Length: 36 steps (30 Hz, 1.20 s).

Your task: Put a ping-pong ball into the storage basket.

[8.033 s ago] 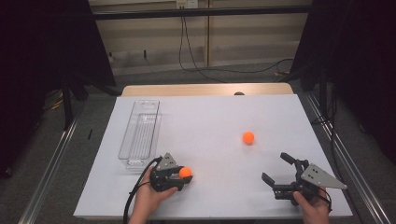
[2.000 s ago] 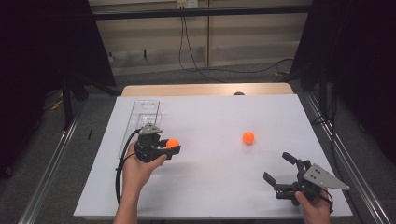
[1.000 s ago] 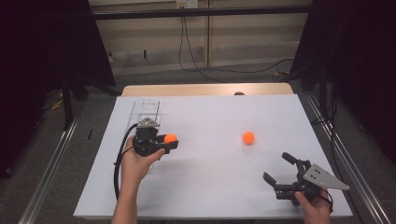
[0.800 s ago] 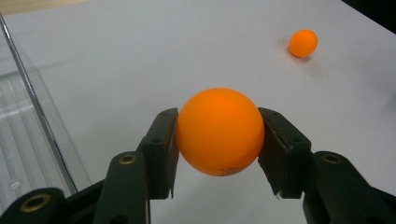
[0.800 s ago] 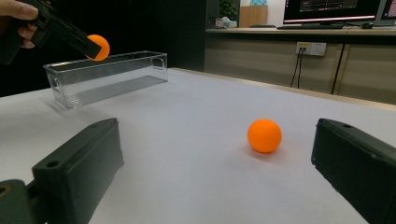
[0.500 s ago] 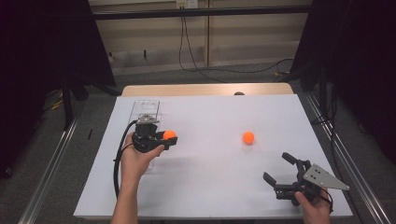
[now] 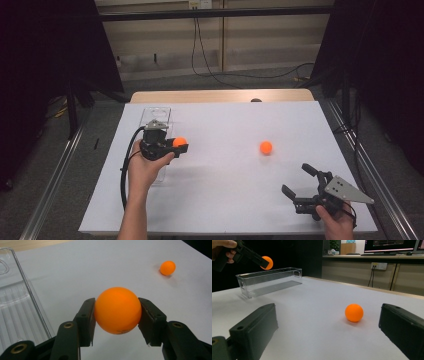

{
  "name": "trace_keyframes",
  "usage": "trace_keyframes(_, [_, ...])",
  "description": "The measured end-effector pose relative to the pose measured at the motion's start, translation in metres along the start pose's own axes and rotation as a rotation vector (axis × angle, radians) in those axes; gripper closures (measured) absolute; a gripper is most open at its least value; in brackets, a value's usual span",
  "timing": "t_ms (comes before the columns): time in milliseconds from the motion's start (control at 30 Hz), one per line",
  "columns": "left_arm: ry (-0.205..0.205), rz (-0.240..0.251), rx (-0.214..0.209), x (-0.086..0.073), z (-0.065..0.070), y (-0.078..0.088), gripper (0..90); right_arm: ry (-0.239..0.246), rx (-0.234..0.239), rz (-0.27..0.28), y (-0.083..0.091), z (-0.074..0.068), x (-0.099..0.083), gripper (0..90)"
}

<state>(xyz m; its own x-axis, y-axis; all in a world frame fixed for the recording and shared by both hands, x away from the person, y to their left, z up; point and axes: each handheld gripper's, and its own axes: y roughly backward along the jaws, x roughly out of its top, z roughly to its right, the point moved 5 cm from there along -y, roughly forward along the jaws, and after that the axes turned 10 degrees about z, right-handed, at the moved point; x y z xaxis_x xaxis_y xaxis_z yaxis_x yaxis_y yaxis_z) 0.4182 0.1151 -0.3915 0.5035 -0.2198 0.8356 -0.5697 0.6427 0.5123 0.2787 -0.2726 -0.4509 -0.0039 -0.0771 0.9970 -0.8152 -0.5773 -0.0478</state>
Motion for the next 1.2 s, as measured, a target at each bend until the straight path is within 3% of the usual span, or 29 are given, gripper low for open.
trace_keyframes(1200, [-0.006, 0.007, 0.077, 0.003, -0.02, 0.003, 50.9, -0.003, 0.005, 0.0, 0.0, -0.001, 0.0, 1.5])
